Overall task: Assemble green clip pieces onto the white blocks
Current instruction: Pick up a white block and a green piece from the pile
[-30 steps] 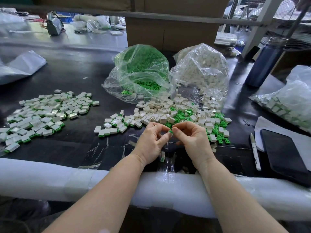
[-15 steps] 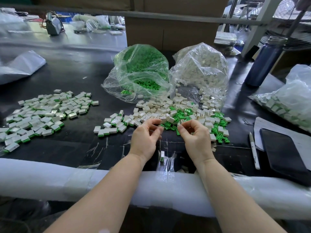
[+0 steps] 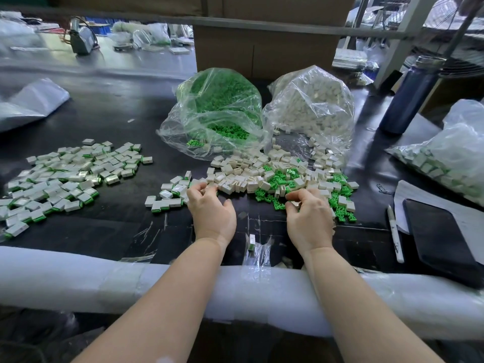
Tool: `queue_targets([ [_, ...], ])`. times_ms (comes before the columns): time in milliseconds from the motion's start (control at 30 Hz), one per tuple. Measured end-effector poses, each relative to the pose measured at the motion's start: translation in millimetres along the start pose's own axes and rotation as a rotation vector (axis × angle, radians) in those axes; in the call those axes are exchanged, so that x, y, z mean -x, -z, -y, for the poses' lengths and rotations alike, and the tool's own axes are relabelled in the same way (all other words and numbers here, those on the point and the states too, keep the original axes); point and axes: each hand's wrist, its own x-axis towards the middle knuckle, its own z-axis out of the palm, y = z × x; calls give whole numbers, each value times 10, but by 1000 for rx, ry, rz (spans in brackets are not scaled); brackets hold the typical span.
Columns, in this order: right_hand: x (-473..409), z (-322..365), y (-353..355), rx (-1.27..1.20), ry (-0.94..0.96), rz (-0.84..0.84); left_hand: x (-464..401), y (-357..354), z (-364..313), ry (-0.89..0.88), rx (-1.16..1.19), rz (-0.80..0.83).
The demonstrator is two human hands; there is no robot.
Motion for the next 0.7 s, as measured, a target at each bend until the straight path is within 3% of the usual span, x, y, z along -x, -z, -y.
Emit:
queue_targets([
  [367, -9, -20, -39, 171, 32, 54, 47, -3, -27, -39, -109, 96],
  [500, -22, -13, -94, 249, 86, 88, 71, 6, -34, -150, -92, 39],
  [700, -59, -19, -163, 406, 153, 145, 111, -13, -55, -265, -97, 149],
])
